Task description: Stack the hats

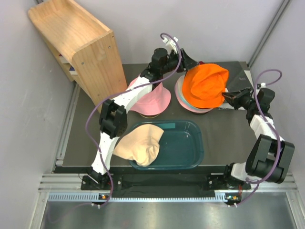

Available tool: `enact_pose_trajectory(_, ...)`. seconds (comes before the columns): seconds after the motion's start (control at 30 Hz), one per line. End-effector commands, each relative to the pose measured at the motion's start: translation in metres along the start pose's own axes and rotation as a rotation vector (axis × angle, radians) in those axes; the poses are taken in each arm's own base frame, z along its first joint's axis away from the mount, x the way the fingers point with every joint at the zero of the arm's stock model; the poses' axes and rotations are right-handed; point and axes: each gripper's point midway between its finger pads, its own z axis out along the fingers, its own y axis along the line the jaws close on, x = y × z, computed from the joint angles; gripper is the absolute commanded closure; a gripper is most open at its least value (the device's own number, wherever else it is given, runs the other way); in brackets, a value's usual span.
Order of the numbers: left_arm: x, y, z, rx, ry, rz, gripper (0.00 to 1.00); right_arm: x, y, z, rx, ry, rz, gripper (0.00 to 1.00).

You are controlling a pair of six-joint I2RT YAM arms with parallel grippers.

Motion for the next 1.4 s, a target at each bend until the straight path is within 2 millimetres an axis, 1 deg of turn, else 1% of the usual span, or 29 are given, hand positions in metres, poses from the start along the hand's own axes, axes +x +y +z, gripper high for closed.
enact_pose_trajectory(0.0, -0.026, -0.015, -0.004, 0.01, -0.062, 0.069, 0.43, -0.032, 0.028, 0.014, -0.06, -0.042, -0.113, 1.0)
enact_pose_trajectory(0.1, -0.024, -0.015, -0.004, 0.007, -0.057, 0.065, 0.42, -0.041, 0.029, 0.023, -0.062, -0.03, -0.119, 1.0)
enact_pose_trajectory(0.13, -0.024, -0.014, -0.004, 0.005, -0.057, 0.063, 0.42, -0.043, 0.027, 0.027, -0.057, -0.025, -0.116, 1.0)
enact_pose_trajectory(0.17, -0.025, -0.011, -0.004, -0.009, -0.061, 0.061, 0.43, -0.046, 0.031, 0.028, -0.064, -0.028, -0.125, 1.0)
enact_pose_trajectory(0.33, -0.028, -0.003, -0.007, -0.056, -0.08, 0.082, 0.41, -0.049, 0.026, 0.034, -0.053, -0.008, -0.136, 1.0)
enact_pose_trajectory(0.67, -0.02, 0.007, -0.003, -0.049, -0.058, 0.051, 0.41, -0.047, 0.024, 0.034, -0.05, -0.003, -0.133, 1.0)
enact_pose_trajectory(0.7, -0.02, 0.005, -0.003, -0.047, -0.058, 0.05, 0.41, -0.047, 0.024, 0.034, -0.05, -0.003, -0.133, 1.0)
enact_pose_trajectory(0.8, -0.014, 0.01, -0.002, -0.047, -0.04, 0.033, 0.41, -0.047, 0.024, 0.034, -0.052, -0.004, -0.137, 1.0)
enact_pose_trajectory(0.87, -0.009, 0.01, 0.0, -0.035, -0.024, 0.016, 0.41, -0.047, 0.025, 0.034, -0.054, -0.002, -0.137, 1.0)
enact_pose_trajectory(1.0, -0.006, 0.009, 0.001, -0.026, -0.018, 0.014, 0.41, -0.047, 0.026, 0.034, -0.055, -0.001, -0.138, 1.0)
enact_pose_trajectory(1.03, -0.005, 0.01, 0.001, -0.03, -0.016, 0.012, 0.42, -0.046, 0.024, 0.034, -0.053, 0.001, -0.136, 1.0)
enact_pose_trajectory(1.07, -0.004, 0.016, 0.001, -0.049, -0.013, 0.011, 0.41, -0.046, 0.025, 0.034, -0.054, 0.0, -0.137, 1.0)
enact_pose_trajectory(1.17, 0.001, 0.021, 0.002, -0.064, -0.002, 0.014, 0.41, -0.046, 0.025, 0.034, -0.056, 0.001, -0.137, 1.0)
enact_pose_trajectory(1.37, 0.008, 0.021, 0.004, -0.04, 0.017, -0.002, 0.42, -0.045, 0.025, 0.033, -0.057, 0.003, -0.14, 1.0)
